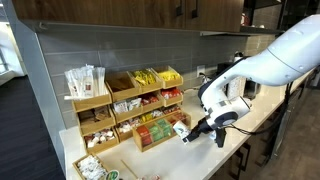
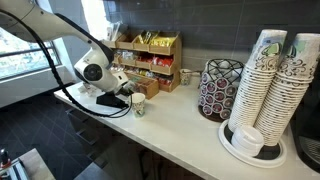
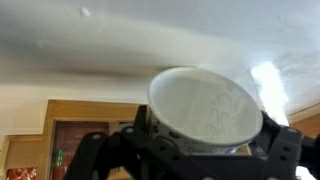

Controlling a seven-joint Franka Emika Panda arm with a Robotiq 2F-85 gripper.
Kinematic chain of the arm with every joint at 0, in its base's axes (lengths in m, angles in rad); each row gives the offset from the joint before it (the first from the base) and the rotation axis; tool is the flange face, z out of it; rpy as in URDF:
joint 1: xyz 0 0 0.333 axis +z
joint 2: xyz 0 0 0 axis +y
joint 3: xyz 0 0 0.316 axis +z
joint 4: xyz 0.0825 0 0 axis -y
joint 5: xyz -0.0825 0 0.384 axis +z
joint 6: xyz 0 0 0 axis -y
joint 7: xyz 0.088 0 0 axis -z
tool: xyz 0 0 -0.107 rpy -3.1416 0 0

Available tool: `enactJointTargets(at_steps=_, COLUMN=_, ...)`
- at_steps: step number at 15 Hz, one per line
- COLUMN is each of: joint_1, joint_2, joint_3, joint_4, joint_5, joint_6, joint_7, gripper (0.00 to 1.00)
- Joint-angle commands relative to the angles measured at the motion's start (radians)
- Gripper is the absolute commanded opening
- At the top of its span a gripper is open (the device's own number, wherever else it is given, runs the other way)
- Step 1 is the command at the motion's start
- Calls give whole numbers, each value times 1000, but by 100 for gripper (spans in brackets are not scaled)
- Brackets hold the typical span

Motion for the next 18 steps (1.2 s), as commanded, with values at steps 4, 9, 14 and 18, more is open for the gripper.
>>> enactJointTargets(at_steps=4, joint_1=-7, joint_2=41, joint_3=-7, joint_4=15, joint_5=20, joint_6=2, joint_7=-19, gripper=100)
enactJointTargets(at_steps=9, joint_1=-12, joint_2=37, joint_3=-12, joint_4=30, joint_5=57, joint_6=-5, joint_7=-44, gripper=53)
enactJointTargets(at_steps=14, joint_1=-22, joint_2=38, joint_3=-24, joint_4=37, joint_5=116, joint_6=-59, joint_7=-113, gripper=43)
enactJointTargets(at_steps=18, joint_1=-33, joint_2=49, joint_3=-39, joint_4=32, joint_5=177, joint_6=-130, joint_7=-219, gripper=56)
